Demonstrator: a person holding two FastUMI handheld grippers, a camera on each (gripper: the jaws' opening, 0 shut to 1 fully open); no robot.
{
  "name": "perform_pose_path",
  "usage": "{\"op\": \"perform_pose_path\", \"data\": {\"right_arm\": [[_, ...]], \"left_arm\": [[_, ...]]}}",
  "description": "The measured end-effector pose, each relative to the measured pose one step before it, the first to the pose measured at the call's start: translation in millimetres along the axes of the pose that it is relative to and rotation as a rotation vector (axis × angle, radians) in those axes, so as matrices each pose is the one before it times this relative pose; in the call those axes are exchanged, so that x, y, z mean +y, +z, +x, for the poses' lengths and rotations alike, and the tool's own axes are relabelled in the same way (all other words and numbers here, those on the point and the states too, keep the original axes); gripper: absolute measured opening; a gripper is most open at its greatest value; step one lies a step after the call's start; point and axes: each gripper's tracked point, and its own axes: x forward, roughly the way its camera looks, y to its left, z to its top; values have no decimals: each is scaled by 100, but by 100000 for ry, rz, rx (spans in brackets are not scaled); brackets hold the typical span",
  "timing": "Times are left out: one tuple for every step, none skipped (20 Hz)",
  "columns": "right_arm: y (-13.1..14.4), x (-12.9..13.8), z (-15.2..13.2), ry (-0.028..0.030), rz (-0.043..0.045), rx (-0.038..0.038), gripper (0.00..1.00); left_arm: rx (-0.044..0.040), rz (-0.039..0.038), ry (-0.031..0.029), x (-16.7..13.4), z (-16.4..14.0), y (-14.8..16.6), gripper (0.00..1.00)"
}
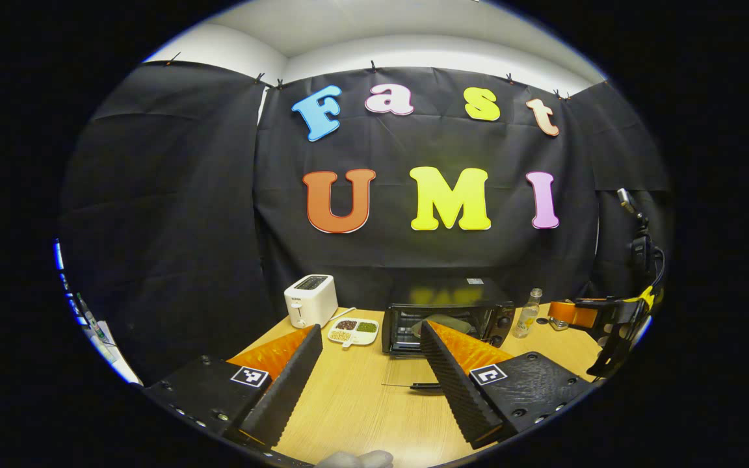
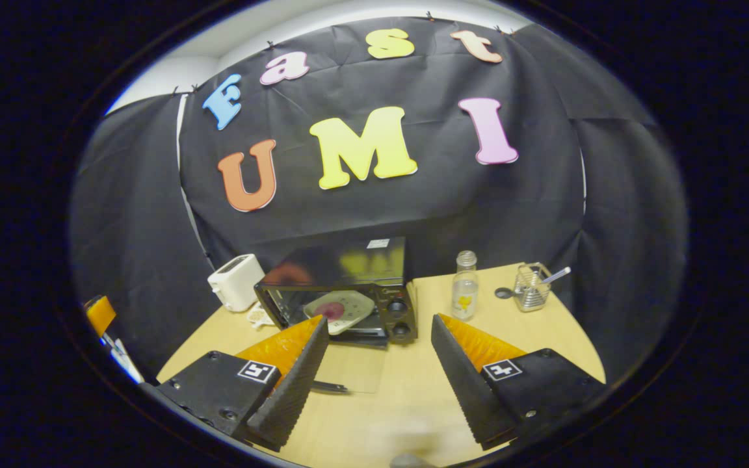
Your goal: Open the electric oven with the left hand, put the food in, and close the electric oven.
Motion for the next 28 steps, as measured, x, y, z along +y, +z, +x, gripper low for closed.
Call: {"op": "perform_pose_path", "data": {"right_arm": [[-132,-851,-1198,-1604,-1819,-64,96],[-44,-1085,-1197,-1833,-1350,-426,96],[5,-1141,-944,-2044,-965,-328,96],[-88,-1057,-823,-1562,-940,-97,96],[-101,-1060,-720,-1154,-860,-50,96],[-354,-1199,-517,-2222,-965,106,96],[-94,-1161,-215,-2105,-534,12,96],[-54,-1081,-91,-1095,-218,377,96],[-63,-708,-39,-153,440,527,96],[-72,-726,121,58,349,1282,96],[-367,-815,112,-328,-877,2654,96],[-133,-901,-1,-185,-977,638,96],[212,-689,297,-509,-1015,238,100],[-144,-829,114,-784,-1212,1400,96],[42,-467,-50,-26,-455,647,96],[173,-370,-2,125,-189,-116,96],[43,-495,227,-659,-782,657,96],[-208,-617,-108,-819,-635,1085,96],[-30,-350,-18,-903,149,275,96],[162,-362,9,-744,1017,225,96],[-184,-25,115,228,824,1065,96],[-562,-118,82,-409,426,1437,96],[-123,-258,124,-662,773,623,96],[-34,-424,78,-961,730,335,96],[-139,-330,98,-1280,482,671,96],[-190,-390,81,-1272,620,415,96],[16,-338,-32,-1460,712,-75,96],[119,-272,-31,-942,672,-189,100]], "left_arm": [[1240,-159,-885,-336,71,-949,97],[1279,-91,-1836,-508,125,-916,96],[2090,764,-1209,-546,221,-1162,96],[1644,1556,-1328,-409,528,-1131,96],[2380,1673,-1028,-561,516,-1252,97],[1597,1965,-1041,-658,756,-1180,96],[2053,798,-1031,-861,689,-1371,97],[3019,-482,-1385,-942,691,-1226,97],[724,-820,-1941,-1142,871,-1018,97],[2406,-853,-863,-1027,627,-1017,97],[1581,-1184,-829,-853,651,-757,97],[817,-1952,-2144,-1194,756,-979,97],[2028,-430,-1347,-1152,1194,-942,97],[2865,1441,-976,-896,1193,-1398,97],[3003,1218,-367,-546,1000,-1302,97],[1205,212,-844,-605,836,-895,97],[1741,89,-455,-390,915,-1003,97],[2746,-286,126,-318,693,-1147,97],[1336,-608,210,-220,883,-720,97],[2890,-445,-185,-206,854,-1034,97],[1593,23,-67,-37,786,-616,97],[1069,-102,-72,-164,744,-397,97],[-24,168,-64,13,599,-61,97],[407,589,-98,-108,911,-148,97],[444,397,216,189,972,-18,97],[374,203,632,162,710,-99,97],[1203,445,345,142,625,-320,97],[1260,491,219,166,663,-368,97]]}}
